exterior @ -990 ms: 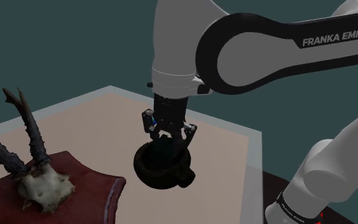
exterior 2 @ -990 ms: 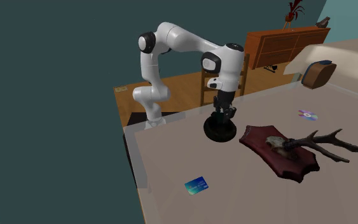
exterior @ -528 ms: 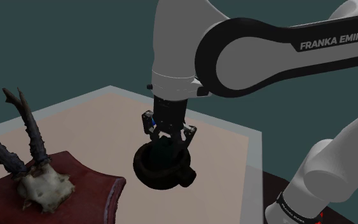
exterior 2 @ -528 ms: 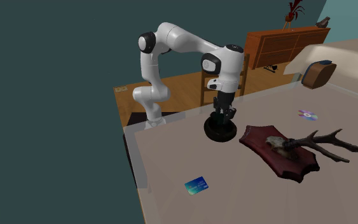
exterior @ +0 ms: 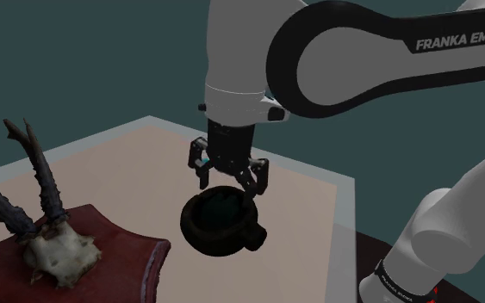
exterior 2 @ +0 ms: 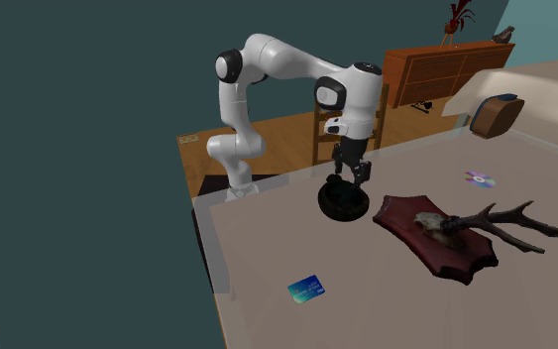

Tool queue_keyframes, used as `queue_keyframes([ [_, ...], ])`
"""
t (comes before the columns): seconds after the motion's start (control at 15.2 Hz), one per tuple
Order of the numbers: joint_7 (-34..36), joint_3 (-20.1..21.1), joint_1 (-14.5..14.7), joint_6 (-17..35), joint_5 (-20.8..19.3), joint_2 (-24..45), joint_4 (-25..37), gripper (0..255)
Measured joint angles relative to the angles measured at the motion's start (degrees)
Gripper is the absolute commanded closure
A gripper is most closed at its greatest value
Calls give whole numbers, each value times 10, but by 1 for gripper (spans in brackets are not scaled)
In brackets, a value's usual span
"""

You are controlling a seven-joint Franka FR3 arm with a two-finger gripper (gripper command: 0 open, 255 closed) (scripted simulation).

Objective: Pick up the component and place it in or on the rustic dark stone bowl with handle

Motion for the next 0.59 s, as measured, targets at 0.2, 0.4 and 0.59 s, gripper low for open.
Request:
queue_keyframes([
  [0.2, -1, -5, -1, -39, 0, -2, 37, 0],
  [0.4, -1, -6, -2, -48, -1, -2, 45, 0],
  [0.59, -1, -6, -2, -49, -1, -2, 47, 0],
])
